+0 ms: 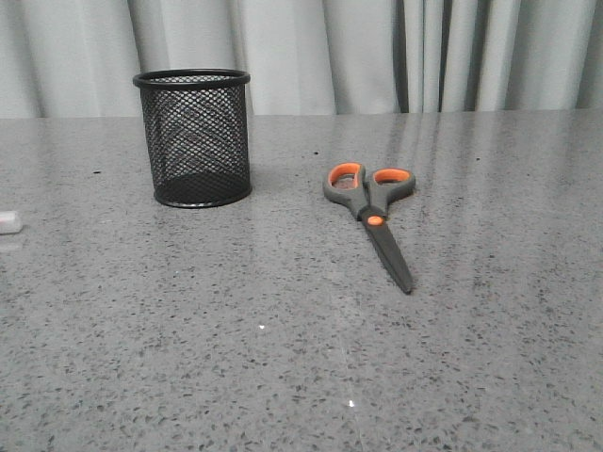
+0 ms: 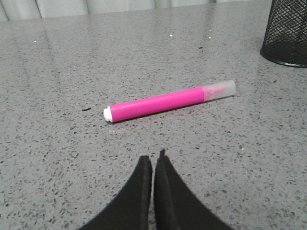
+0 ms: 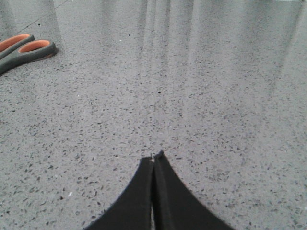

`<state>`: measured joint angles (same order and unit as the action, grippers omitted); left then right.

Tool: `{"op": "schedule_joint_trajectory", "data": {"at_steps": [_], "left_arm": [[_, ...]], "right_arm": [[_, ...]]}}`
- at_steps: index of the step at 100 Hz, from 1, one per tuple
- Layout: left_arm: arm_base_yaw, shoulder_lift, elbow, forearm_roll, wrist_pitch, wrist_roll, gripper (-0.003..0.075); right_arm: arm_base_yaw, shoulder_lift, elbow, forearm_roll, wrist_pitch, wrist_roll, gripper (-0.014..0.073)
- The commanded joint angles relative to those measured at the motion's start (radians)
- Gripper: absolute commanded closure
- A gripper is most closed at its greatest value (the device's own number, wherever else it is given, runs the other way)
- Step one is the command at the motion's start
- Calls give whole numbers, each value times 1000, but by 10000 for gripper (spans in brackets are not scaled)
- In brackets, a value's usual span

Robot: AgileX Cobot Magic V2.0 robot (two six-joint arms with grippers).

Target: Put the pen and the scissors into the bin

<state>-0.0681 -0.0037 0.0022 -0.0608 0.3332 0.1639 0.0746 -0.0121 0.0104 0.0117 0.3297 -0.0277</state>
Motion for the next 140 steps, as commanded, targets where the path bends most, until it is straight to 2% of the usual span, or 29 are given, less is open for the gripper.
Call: {"op": "schedule_joint_trajectory", "data": {"at_steps": [1, 11, 19, 24, 33, 40, 45, 50, 66, 74, 84, 92, 101, 103, 111, 117, 132, 140], "left_arm": [[2, -33, 42, -12, -48, -13, 739], [2, -33, 42, -12, -48, -13, 739], [2, -33, 42, -12, -48, -13, 739], [2, -33, 42, -12, -50, -13, 739], [2, -33, 42, -44, -103, -13, 739], [0, -33, 42, -259, -214, -16, 739], [0, -33, 42, -554, -279, -17, 739], [0, -33, 42, -765, -333, -17, 739], [0, -33, 42, -1256, -452, -17, 739], [0, -33, 40, -1401, -452, -17, 739], [0, -33, 26, -1352, -396, -11, 736], [0, -28, -31, -1165, -236, -5, 685], [0, 10, -146, -935, -21, -2, 547], [0, 23, -175, -897, 15, -2, 512], [0, 79, -277, -795, 104, 29, 429], [0, 152, -386, -748, 183, 117, 435], [0, 356, -628, -632, 377, 325, 509], [0, 486, -772, -511, 537, 404, 511]], "right_arm": [[-4, -18, 14, -1, -46, -4, 664], [-4, -18, 14, -18, -88, -4, 664], [-4, -18, 14, -12, -185, -4, 664], [-4, -18, 14, 40, -257, -4, 664], [-4, -18, 14, 221, -359, -4, 664], [-4, -18, 14, 313, -374, -4, 664], [-4, -18, 14, 340, -380, -4, 664], [-4, -18, 14, 367, -393, -4, 664], [-4, -18, 14, 496, -428, -3, 664], [-4, -18, 5, 532, -416, -3, 663], [-4, -17, -56, 530, -294, -3, 659], [-4, 0, -148, 503, -148, -12, 617], [6, 49, -247, 503, 30, -56, 466], [13, 68, -276, 503, 67, -68, 405], [31, 125, -339, 503, 163, -119, 262], [51, 177, -377, 503, 185, -165, 212], [76, 257, -429, 503, 90, -238, 213], [76, 284, -446, 503, 56, -251, 213]]}}
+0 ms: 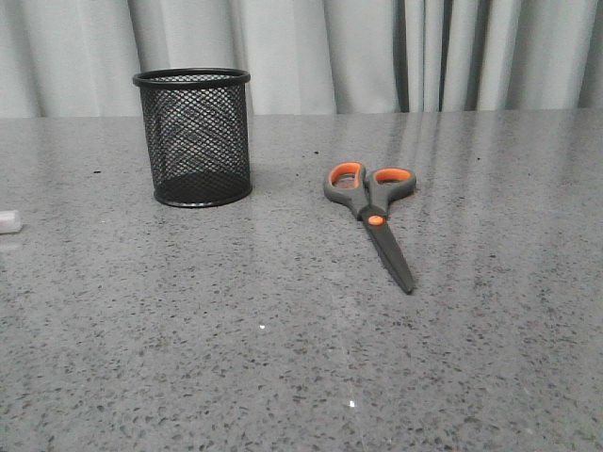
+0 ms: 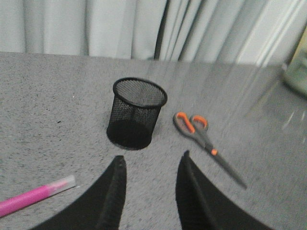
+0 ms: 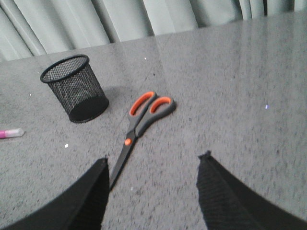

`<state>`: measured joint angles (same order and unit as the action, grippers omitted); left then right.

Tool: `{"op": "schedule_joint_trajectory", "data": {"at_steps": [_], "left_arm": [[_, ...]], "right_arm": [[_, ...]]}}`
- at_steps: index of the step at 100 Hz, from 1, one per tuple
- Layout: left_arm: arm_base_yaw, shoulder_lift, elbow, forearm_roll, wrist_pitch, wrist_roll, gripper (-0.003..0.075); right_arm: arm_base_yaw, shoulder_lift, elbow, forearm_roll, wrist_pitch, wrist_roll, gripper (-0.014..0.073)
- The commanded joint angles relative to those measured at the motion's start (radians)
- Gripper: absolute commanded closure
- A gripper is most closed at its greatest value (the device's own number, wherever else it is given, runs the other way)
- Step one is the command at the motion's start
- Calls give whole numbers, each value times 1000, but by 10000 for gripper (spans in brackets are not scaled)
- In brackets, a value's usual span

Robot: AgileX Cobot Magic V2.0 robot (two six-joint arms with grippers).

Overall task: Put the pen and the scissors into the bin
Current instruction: 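Lower the left gripper over the highlighter cap and close on it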

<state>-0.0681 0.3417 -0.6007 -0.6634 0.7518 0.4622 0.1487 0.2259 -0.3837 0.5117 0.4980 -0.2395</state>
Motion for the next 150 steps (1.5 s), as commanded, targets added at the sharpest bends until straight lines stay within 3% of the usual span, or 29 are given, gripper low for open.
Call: {"op": "schedule_joint_trajectory", "data": {"at_steps": [1, 7, 26, 46, 58, 85, 105, 136, 150], "left_arm": [[0, 152, -180, 101, 133, 122, 510], [-17, 237, -268, 164, 223, 199, 507], [-138, 407, -397, 295, 319, 532, 507], [-249, 570, -421, 517, 365, 532, 507], [-286, 681, -421, 577, 390, 561, 507], [-284, 889, -450, 625, 387, 770, 507], [-282, 1009, -540, 672, 387, 769, 507], [-196, 1136, -661, 634, 436, 792, 506], [-167, 1166, -661, 612, 439, 801, 447]], "right_arm": [[2, 50, -52, 3, -115, -38, 213], [4, 57, -57, 3, -117, -38, 213], [23, 57, -57, 3, -109, -38, 214], [52, 57, -57, 3, -109, -38, 214], [60, 57, -55, 3, -107, -38, 214], [62, 57, -55, 5, -98, -38, 214], [92, 57, -55, 5, -95, -38, 214], [102, 57, -23, 5, -92, -38, 214], [102, 57, -14, 5, -92, -38, 214]]}}
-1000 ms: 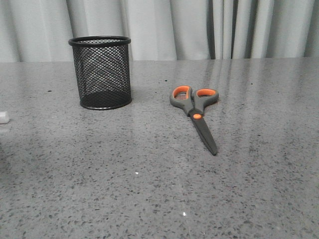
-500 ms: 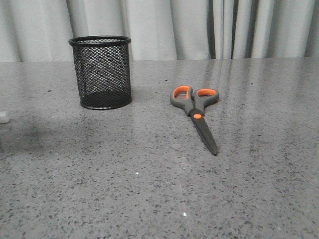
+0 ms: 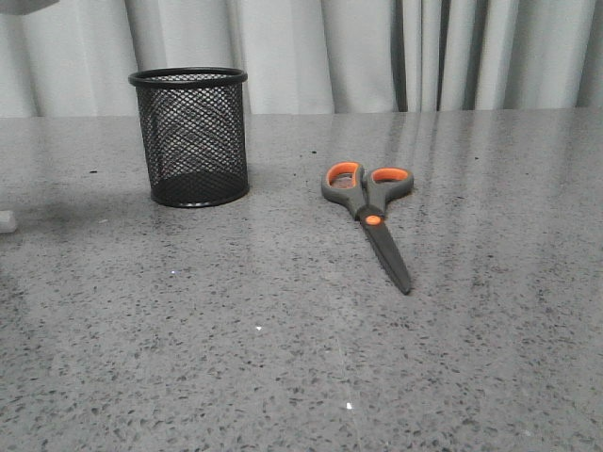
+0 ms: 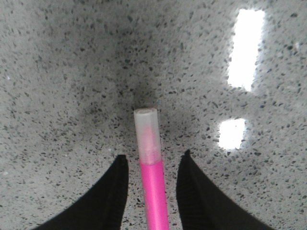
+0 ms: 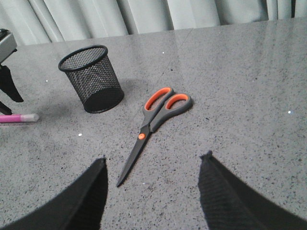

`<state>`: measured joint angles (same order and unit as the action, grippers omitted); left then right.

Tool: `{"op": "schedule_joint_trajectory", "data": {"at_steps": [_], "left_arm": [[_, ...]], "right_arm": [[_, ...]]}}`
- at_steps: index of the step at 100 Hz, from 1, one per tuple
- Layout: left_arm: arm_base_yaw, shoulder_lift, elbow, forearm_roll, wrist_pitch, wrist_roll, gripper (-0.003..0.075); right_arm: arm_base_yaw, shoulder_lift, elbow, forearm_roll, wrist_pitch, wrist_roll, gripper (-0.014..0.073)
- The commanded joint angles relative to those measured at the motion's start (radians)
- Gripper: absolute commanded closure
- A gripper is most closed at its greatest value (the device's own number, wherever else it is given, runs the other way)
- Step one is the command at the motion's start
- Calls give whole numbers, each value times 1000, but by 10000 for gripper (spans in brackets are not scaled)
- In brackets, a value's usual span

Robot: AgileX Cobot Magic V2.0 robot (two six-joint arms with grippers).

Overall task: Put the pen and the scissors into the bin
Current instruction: 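Lower the left gripper over the highlighter cap and close on it, then lift the pink highlighter with the left gripper above the mesh cup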

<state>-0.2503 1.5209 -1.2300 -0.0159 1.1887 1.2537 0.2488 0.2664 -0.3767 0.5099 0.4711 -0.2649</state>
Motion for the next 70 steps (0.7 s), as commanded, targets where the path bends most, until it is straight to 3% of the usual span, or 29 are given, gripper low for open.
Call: {"op": "schedule_joint_trajectory", "data": {"at_steps": [1, 11, 51, 60, 70], "left_arm": [[18, -11, -32, -41, 2, 9, 444], [29, 13, -32, -63, 4, 52, 413], [33, 102, -32, -80, -14, 82, 423], [33, 106, -30, -82, -3, 82, 483], [33, 106, -21, -87, 30, 74, 625]], "right_arm": [[1, 16, -19, 6, -65, -12, 214], [1, 16, -19, 6, -65, -12, 214], [1, 16, -19, 6, -91, -12, 214], [1, 16, -19, 6, -91, -12, 214], [1, 16, -19, 6, -91, -12, 214]]}}
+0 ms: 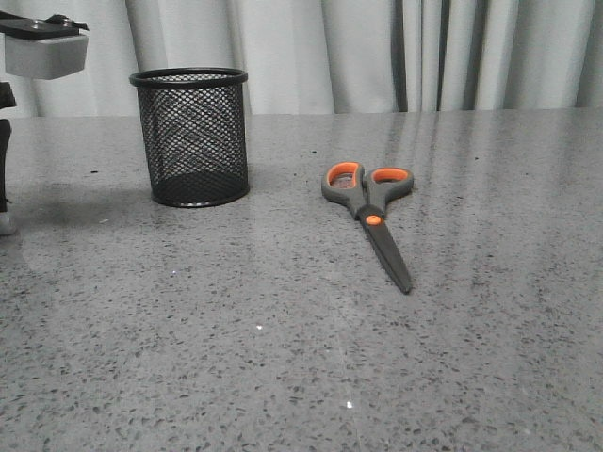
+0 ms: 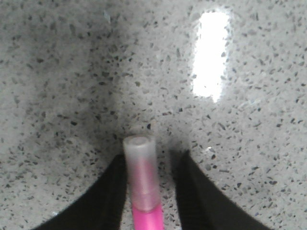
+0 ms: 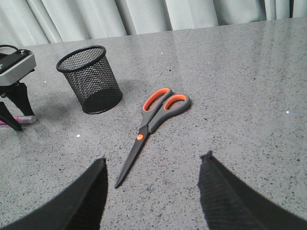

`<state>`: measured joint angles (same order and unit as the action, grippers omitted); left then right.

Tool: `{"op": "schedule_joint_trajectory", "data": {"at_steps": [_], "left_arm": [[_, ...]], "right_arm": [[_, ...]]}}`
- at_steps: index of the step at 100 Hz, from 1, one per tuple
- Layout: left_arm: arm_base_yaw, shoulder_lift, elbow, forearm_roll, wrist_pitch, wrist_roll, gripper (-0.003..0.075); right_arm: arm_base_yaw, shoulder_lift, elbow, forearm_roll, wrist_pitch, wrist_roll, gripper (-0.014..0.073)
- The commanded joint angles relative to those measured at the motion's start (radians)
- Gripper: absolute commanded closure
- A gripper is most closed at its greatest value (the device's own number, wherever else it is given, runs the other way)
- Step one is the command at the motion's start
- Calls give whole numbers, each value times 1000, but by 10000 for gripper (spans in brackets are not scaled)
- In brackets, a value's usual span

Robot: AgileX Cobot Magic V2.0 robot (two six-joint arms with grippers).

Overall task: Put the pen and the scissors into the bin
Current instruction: 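Lift the pink highlighter with the left gripper above the mesh cup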

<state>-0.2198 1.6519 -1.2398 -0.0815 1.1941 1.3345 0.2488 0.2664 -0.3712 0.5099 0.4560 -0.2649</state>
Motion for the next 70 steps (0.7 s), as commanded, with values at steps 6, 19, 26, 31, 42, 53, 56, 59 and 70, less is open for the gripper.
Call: {"op": "schedule_joint_trajectory", "data": {"at_steps": [6, 19, 26, 31, 42, 53, 56, 59, 70], "left_arm": [[2, -25, -10, -58, 40, -14, 717], [2, -60, -19, -175, -69, -184, 739], [2, -93, -39, -219, -143, -246, 739], [2, -124, -56, -262, -192, -253, 739], [2, -216, -72, -339, -307, -253, 739], [2, -315, -73, -399, -438, -253, 739], [2, -336, -73, -428, -470, -253, 739], [2, -354, -73, -469, -506, -253, 739], [2, -393, -73, -749, -577, -191, 739]], "right_arm": [[1, 16, -25, 6, -76, -12, 214], [1, 16, -25, 12, -76, -12, 214], [1, 16, -25, 13, -76, -12, 214], [1, 16, -25, 13, -76, -12, 214], [1, 16, -25, 13, -76, -12, 214], [1, 16, -25, 13, -79, -12, 214], [1, 16, -25, 13, -81, -12, 214], [1, 16, -25, 13, -84, -12, 214], [1, 16, -25, 13, -108, -12, 214]]}}
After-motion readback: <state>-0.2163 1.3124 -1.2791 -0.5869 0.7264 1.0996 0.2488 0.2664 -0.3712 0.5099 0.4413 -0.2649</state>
